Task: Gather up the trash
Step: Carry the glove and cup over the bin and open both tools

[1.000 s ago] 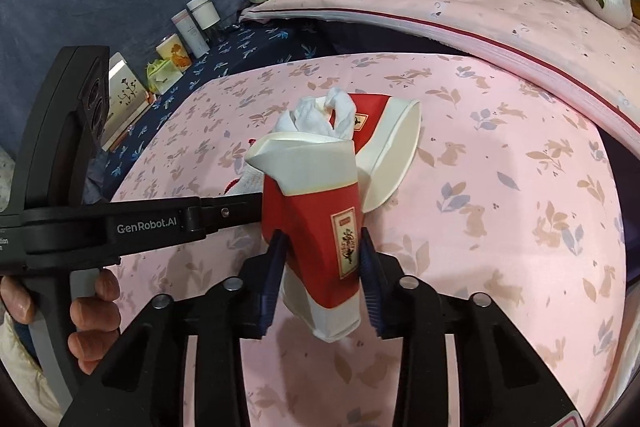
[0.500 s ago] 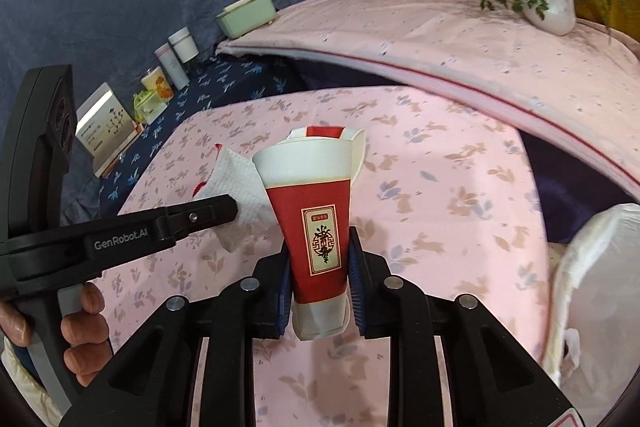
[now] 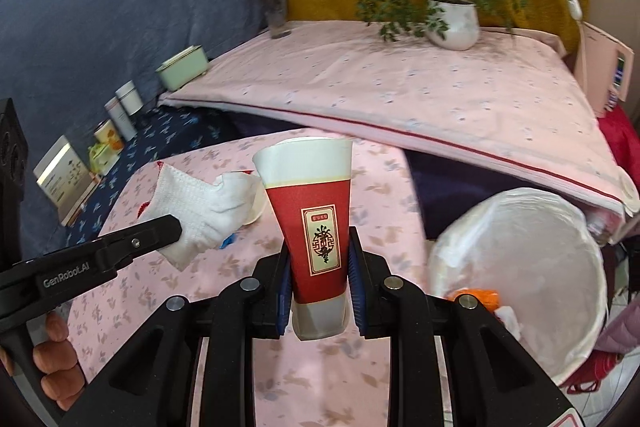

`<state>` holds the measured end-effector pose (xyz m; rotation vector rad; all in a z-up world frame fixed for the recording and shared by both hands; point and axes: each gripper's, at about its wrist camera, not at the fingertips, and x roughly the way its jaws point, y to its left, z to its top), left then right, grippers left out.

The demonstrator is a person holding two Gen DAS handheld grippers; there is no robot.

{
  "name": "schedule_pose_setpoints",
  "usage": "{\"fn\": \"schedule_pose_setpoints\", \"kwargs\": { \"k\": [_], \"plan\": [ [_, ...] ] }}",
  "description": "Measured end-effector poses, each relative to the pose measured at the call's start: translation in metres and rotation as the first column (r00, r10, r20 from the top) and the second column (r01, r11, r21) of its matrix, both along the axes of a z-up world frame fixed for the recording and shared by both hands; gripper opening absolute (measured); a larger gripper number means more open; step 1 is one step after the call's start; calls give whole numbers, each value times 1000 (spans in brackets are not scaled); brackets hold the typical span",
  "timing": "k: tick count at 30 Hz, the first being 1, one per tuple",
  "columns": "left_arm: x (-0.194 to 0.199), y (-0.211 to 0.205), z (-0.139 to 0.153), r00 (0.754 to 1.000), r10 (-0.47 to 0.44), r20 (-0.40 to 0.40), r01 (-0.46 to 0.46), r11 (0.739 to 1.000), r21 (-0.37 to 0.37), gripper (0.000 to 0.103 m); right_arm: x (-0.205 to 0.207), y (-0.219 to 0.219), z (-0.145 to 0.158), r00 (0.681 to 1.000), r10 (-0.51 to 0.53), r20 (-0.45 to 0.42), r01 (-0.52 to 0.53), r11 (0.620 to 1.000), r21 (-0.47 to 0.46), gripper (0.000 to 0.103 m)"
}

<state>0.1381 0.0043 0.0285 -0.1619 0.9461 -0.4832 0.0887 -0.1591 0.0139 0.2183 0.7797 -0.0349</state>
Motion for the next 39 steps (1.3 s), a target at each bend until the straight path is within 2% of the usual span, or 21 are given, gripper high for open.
{"fn": "schedule_pose_setpoints", "kwargs": {
  "k": [11, 21, 27, 28, 29, 30, 31, 33, 35, 39],
  "plan": [
    [-30, -95, 12, 986, -166, 30, 165, 986, 32, 11, -40, -58, 14, 983, -186, -3, 184, 976, -115, 23],
    [-48, -159, 6, 963, -270, 13, 269, 962, 55, 11, -73, -116, 12, 954, -299, -7, 297, 950, -100, 23],
    [-55, -184, 1, 953, -303, 14, 302, 952, 59, 14, -82, -133, 4, 943, -332, -21, 329, 940, -92, 24],
    [-55, -186, 0, 953, -302, 15, 301, 952, 58, 21, -83, -136, 3, 942, -334, -22, 331, 939, -91, 25],
    [-55, -188, 0, 955, -295, 21, 293, 954, 65, 34, -84, -136, 2, 941, -337, -22, 334, 938, -91, 26],
    [-56, -189, 0, 958, -283, 33, 280, 957, 73, 42, -84, -137, 1, 938, -345, -21, 341, 935, -95, 26],
    [-56, -188, 0, 962, -269, 45, 264, 961, 85, 53, -84, -138, 1, 935, -354, -18, 351, 931, -102, 28],
    [-55, -186, -1, 965, -257, 50, 252, 964, 90, 56, -83, -139, 1, 934, -358, -18, 354, 929, -105, 38],
    [-50, -182, -2, 971, -236, 40, 232, 968, 91, 58, -83, -139, 0, 930, -367, -12, 363, 925, -113, 45],
    [-41, -169, -5, 982, -188, 36, 183, 978, 99, 58, -80, -138, 0, 933, -360, -7, 357, 928, -108, 49]
  ]
}}
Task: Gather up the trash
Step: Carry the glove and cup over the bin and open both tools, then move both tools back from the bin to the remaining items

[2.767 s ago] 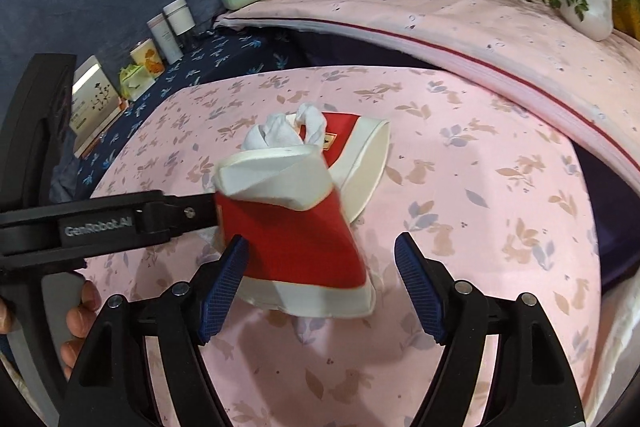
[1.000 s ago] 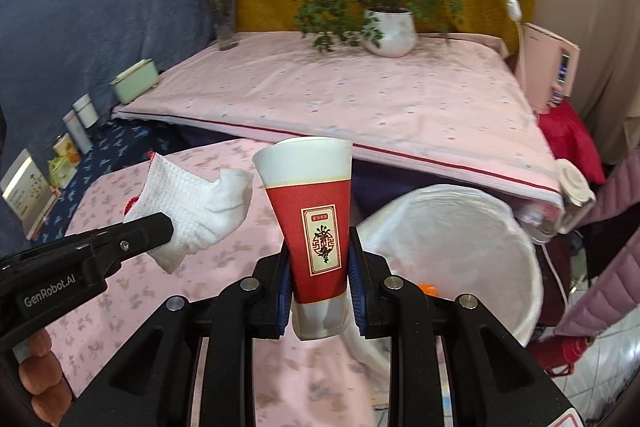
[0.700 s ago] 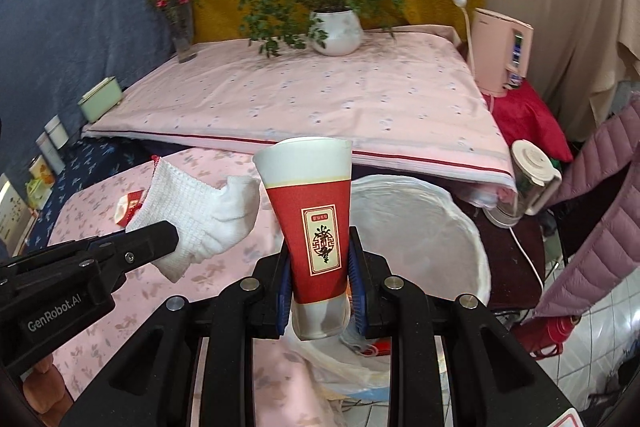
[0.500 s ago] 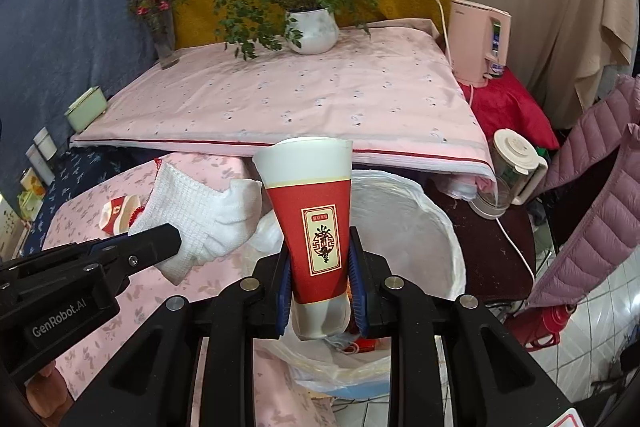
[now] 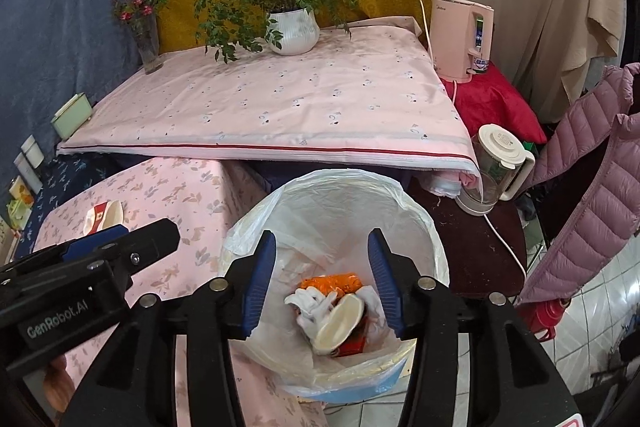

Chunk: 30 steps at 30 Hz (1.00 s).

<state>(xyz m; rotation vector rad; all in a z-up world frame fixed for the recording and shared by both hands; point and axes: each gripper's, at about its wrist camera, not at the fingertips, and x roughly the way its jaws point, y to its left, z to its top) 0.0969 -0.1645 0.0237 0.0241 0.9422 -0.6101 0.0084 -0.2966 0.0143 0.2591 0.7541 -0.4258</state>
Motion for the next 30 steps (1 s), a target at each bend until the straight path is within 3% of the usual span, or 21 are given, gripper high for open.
{"fn": "schedule_pose_setpoints", "kwargs": {
  "k": [6, 19, 30],
  "plan": [
    [11, 26, -2, 997, 71, 1, -71, 997, 5, 62, 9, 14, 4, 1000, 29, 7, -29, 999, -16, 55],
    [29, 80, -2, 983, 185, 15, -185, 983, 6, 62, 34, 61, 8, 993, 120, -6, -120, 992, -47, 56],
    [48, 140, -14, 950, 311, 11, -311, 950, 28, 64, 59, 105, 6, 978, 207, -30, -208, 976, -67, 56]
  ]
}}
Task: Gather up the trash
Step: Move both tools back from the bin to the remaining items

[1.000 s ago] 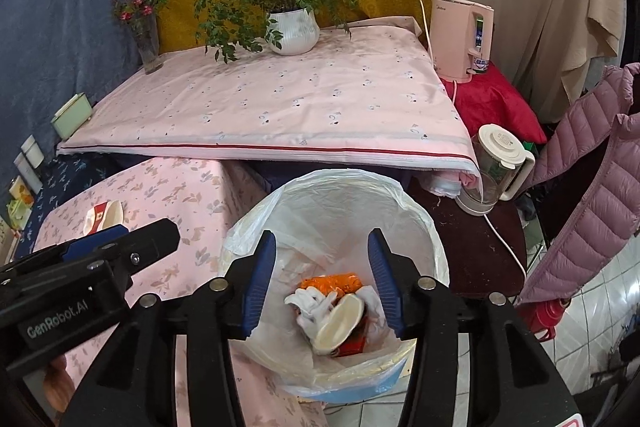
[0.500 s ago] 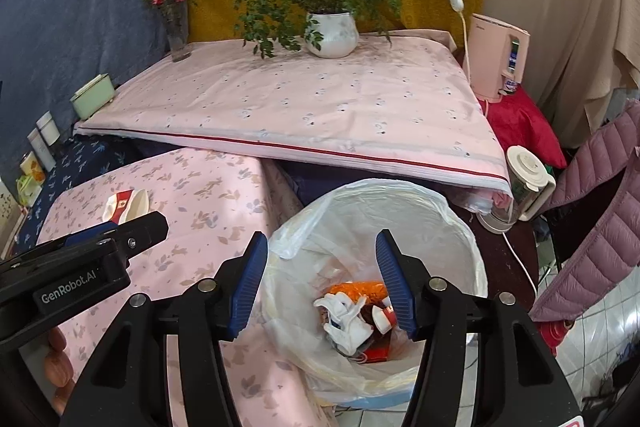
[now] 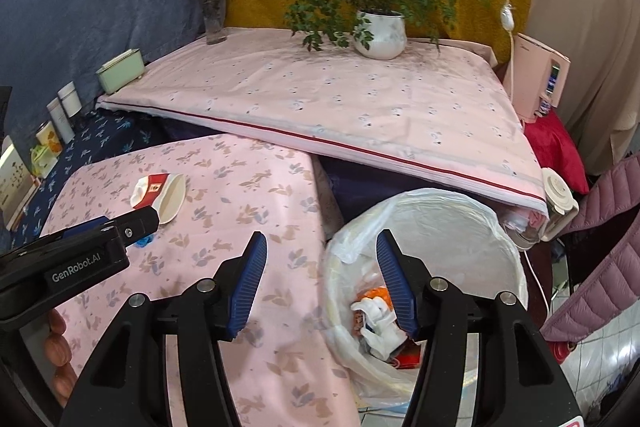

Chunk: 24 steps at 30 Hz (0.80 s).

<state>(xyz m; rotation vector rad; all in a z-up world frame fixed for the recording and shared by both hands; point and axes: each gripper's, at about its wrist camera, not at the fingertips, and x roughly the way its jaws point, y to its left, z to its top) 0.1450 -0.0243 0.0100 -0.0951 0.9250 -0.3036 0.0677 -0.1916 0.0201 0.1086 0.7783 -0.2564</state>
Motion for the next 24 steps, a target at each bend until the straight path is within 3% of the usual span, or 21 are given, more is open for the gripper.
{"fn": "schedule_pose_setpoints", "kwargs": {
  "k": [13, 24],
  "plan": [
    [23, 71, -20, 991, 132, -23, -132, 991, 20, 64, 35, 63, -9, 993, 113, -29, -113, 993, -19, 56],
    [35, 106, -37, 980, 191, -55, -189, 981, 31, 66, 60, 105, -21, 980, 189, -63, -190, 982, -11, 56]
  ]
}}
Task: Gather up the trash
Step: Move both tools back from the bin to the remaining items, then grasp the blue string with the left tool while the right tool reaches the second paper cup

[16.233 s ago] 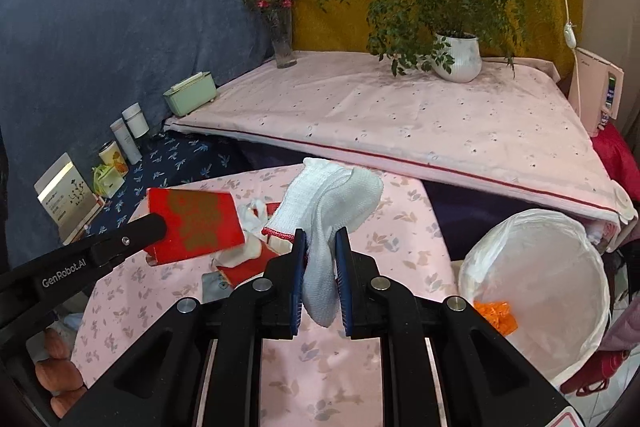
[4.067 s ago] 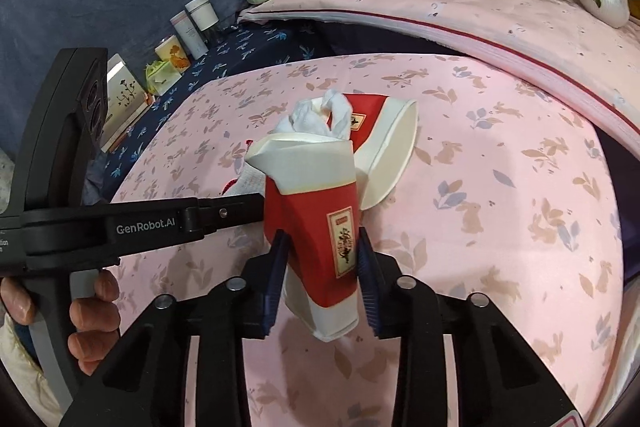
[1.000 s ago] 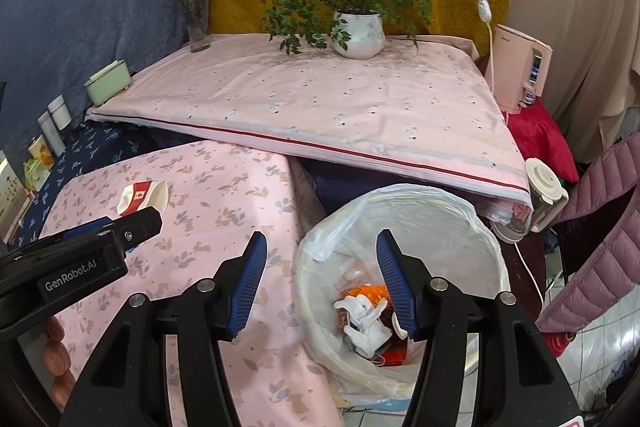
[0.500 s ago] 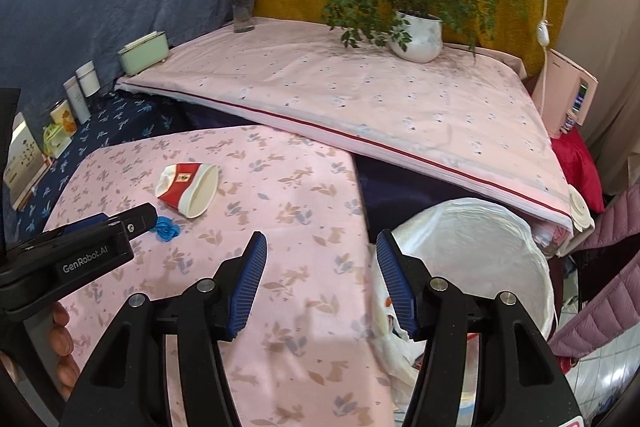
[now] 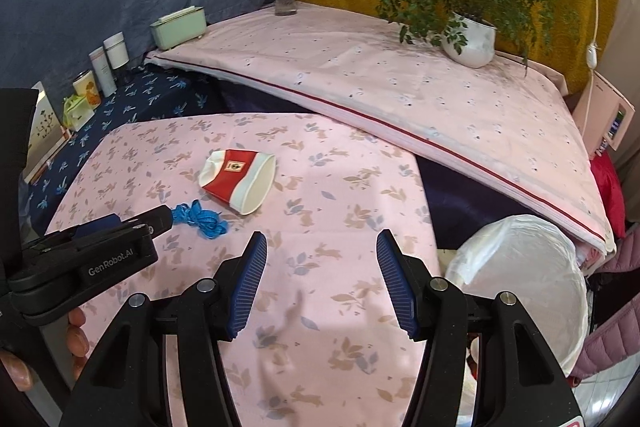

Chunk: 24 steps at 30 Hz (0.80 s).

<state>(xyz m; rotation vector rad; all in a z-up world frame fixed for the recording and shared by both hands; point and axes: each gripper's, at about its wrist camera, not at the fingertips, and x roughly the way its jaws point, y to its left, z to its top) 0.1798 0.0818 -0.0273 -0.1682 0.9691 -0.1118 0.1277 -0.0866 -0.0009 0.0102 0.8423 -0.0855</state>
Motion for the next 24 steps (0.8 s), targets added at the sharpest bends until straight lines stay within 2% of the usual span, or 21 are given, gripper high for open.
{"fn": "schedule_pose_setpoints", "kwargs": {
  "k": [11, 14, 24],
  "plan": [
    [13, 27, -21, 998, 54, -42, -53, 999, 4, 72, 23, 30, -16, 998, 55, -36, -55, 998, 3, 56],
    [17, 32, -29, 996, 67, -64, -67, 998, 1, 78, 29, 37, -21, 997, 66, -45, -65, 998, 8, 56],
    [44, 21, -49, 991, 47, -123, -52, 998, -36, 78, 49, 34, -37, 996, 58, -71, -56, 998, 29, 56]
  ]
}}
